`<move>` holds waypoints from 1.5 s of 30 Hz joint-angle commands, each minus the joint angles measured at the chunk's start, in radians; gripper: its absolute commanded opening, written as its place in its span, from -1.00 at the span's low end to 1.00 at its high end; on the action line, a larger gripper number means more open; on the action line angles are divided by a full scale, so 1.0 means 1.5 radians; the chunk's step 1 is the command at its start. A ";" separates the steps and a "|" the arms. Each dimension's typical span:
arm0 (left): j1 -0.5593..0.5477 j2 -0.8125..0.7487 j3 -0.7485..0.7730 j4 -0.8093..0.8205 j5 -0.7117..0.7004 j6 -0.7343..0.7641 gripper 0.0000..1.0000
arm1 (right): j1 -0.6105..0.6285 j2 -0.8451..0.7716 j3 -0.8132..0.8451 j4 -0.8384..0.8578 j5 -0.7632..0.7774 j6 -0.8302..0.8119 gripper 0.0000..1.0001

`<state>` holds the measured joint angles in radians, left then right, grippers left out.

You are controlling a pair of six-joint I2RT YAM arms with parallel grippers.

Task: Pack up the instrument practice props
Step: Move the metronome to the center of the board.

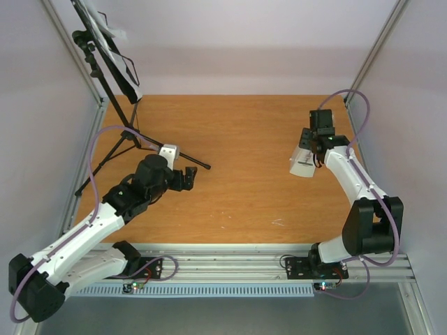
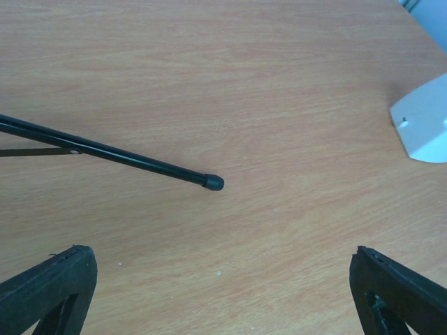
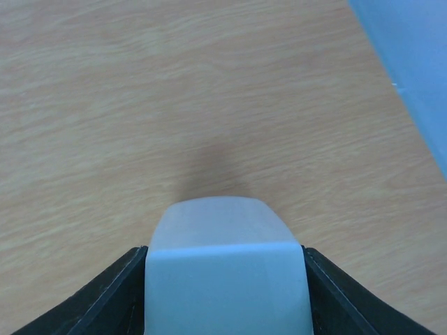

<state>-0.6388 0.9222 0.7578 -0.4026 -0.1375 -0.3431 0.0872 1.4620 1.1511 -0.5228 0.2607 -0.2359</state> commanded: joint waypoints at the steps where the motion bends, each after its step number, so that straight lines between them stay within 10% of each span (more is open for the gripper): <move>1: 0.014 0.001 -0.010 0.010 0.006 0.004 0.99 | -0.047 -0.001 -0.024 0.002 0.049 0.004 0.13; 10: 0.024 0.005 -0.026 0.025 0.003 -0.013 0.99 | -0.127 0.017 -0.020 0.021 -0.017 0.007 0.23; 19: 0.025 -0.005 -0.039 0.023 -0.024 -0.029 0.99 | -0.127 -0.027 -0.007 -0.002 -0.050 0.003 0.95; 29: 0.036 -0.057 -0.055 -0.014 -0.083 -0.050 0.99 | -0.127 -0.172 0.030 -0.095 0.042 -0.017 0.97; 39: 0.195 -0.051 -0.055 0.040 0.013 -0.114 0.99 | -0.118 -0.293 0.029 -0.118 -0.374 -0.013 0.97; 45: 0.301 -0.102 -0.035 0.097 -0.078 -0.017 0.99 | -0.108 -0.331 -0.004 -0.099 -0.453 -0.006 0.97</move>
<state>-0.2642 0.8139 0.6651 -0.3866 -0.1734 -0.4587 -0.0830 0.9874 1.1675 -0.6807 -0.2581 -0.2470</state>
